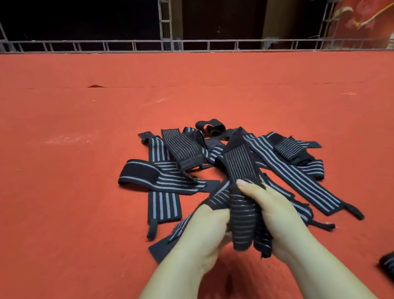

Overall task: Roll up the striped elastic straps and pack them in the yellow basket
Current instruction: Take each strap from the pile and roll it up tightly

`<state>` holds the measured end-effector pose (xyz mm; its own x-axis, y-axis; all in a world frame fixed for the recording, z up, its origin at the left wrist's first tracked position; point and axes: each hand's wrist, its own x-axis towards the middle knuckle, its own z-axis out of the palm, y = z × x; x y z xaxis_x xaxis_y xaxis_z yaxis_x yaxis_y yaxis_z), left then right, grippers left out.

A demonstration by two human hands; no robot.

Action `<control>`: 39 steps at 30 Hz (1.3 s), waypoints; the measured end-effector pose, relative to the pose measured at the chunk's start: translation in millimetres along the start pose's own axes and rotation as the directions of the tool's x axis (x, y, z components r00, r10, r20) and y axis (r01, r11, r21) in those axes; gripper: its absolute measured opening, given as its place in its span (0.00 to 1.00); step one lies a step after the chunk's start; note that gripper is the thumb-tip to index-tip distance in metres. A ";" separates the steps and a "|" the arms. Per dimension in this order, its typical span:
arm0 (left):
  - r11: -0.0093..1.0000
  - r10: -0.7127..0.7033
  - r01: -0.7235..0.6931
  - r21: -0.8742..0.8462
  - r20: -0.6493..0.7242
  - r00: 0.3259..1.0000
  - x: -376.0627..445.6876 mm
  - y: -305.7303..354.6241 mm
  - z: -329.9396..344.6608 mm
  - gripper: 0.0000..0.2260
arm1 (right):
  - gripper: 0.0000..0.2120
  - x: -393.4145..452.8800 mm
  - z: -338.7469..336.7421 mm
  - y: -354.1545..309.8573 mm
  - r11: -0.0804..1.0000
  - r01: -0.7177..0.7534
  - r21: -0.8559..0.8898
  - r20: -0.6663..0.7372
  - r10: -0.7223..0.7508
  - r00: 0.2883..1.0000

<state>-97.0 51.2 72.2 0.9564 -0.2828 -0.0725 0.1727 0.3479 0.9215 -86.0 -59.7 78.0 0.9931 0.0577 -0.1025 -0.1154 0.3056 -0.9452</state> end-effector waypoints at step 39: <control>0.062 0.421 0.102 0.993 -0.119 0.899 -64.7 -79.8 -61.4 0.18 | 0.12 -34.7 -111.6 56.5 0.451 -0.161 -0.878 -0.296 -0.249 0.922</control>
<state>-158.2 96.6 -20.1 0.9606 -0.0018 0.2778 -0.1256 -0.8947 0.4286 -124.4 -150.5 -6.5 0.9513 -0.3045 0.0486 -0.1912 -0.7062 -0.6817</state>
